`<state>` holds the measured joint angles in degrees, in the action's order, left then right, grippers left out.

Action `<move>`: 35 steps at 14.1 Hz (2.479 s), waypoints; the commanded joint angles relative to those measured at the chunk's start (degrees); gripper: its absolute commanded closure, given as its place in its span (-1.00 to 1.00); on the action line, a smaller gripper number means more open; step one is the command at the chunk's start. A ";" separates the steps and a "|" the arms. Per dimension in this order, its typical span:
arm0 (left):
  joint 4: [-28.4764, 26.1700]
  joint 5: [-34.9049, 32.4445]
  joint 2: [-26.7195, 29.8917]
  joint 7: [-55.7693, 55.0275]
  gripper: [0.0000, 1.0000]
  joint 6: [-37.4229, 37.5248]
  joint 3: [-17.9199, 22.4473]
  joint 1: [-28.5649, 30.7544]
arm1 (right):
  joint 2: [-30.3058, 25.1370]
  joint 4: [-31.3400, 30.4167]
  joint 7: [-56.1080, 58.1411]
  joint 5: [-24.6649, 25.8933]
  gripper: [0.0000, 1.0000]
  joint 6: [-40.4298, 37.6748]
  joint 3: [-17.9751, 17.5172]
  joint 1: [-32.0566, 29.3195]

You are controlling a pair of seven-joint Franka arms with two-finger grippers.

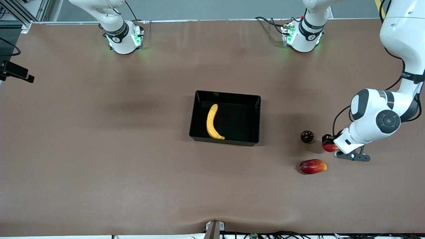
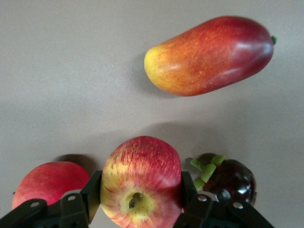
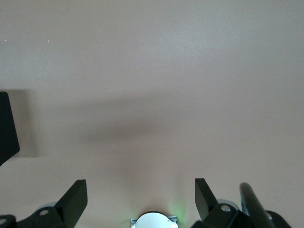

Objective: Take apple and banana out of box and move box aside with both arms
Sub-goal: 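Lower the apple onto the table and open the left gripper, then move the left gripper back over the yellow banana in the tray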

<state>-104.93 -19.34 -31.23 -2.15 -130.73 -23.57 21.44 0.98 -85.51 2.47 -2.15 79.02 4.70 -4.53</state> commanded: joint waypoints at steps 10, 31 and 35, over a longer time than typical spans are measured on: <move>1.39 -5.09 -2.61 0.04 -1.00 -1.29 -0.42 0.71 | -0.10 -0.10 -0.71 -0.31 -1.00 -0.27 -0.65 -0.74; 8.33 -4.83 -1.28 -42.39 -1.00 8.56 -16.33 -22.37 | -0.10 -0.10 -0.71 -0.31 -1.00 -0.18 -0.65 -0.74; 13.94 -5.00 -7.24 -47.84 -1.00 8.56 -15.10 -30.99 | -0.10 -0.10 -0.71 -0.31 -1.00 -0.27 -0.65 -0.74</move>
<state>-96.06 -23.06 -33.58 -47.37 -122.55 -39.67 -5.81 1.03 -85.53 2.47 -2.15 79.02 4.66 -4.53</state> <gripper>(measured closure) 0.000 0.000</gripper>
